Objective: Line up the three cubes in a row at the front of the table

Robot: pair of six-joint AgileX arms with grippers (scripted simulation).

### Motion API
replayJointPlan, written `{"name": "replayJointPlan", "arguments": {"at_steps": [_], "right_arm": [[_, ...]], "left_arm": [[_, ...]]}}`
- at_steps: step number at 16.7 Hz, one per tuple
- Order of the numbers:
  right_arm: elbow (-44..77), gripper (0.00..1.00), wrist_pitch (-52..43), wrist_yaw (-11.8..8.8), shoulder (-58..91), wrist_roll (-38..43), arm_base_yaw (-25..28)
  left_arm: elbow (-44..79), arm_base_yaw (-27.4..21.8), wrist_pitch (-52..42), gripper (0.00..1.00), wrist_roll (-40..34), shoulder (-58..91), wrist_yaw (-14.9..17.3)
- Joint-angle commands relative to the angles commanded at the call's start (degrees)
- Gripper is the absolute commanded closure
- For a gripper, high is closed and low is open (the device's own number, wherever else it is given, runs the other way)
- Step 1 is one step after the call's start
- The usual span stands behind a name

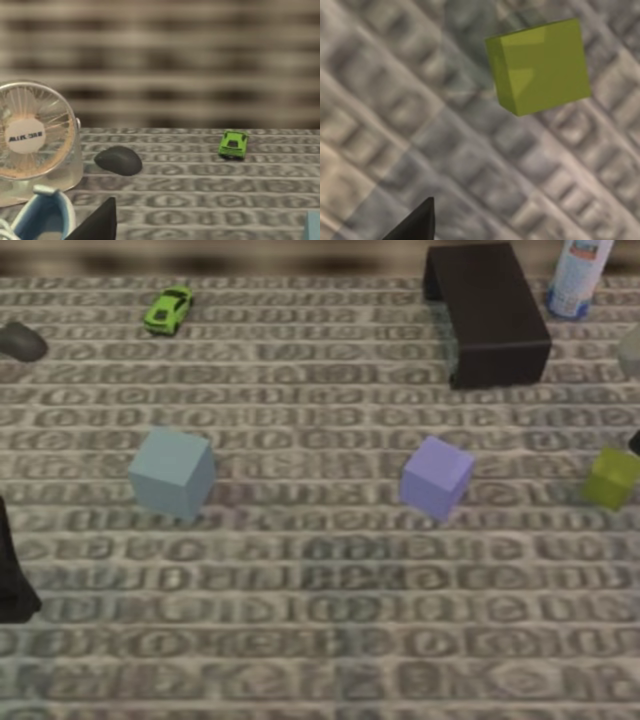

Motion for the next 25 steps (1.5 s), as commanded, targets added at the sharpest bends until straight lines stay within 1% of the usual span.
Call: {"name": "replayJointPlan", "arguments": {"at_steps": [4, 7, 9, 14, 17, 22, 25], "right_arm": [[14.1, 0.00, -8.9, -0.1, 15.5, -7.3, 0.7], [21.2, 0.00, -12.7, -0.3, 22.6, -10.6, 1.0], [23.3, 0.00, -13.7, -0.4, 24.8, -11.6, 1.1], [23.3, 0.00, -13.7, -0.3, 24.8, -11.6, 0.8], [21.4, 0.00, -11.4, -0.4, 25.6, -11.7, 1.0], [14.1, 0.00, 0.8, -0.3, 29.6, -11.5, 1.1], [11.9, 0.00, 3.8, -0.3, 31.0, -11.5, 1.2]], "left_arm": [[0.0, 0.0, 0.0, 0.00, 0.0, 0.0, 0.0], [0.0, 0.0, 0.0, 0.00, 0.0, 0.0, 0.0], [0.0, 0.0, 0.0, 0.00, 0.0, 0.0, 0.0], [0.0, 0.0, 0.0, 0.00, 0.0, 0.0, 0.0], [0.0, 0.0, 0.0, 0.00, 0.0, 0.0, 0.0], [0.0, 0.0, 0.0, 0.00, 0.0, 0.0, 0.0], [0.0, 0.0, 0.0, 0.00, 0.0, 0.0, 0.0]]}}
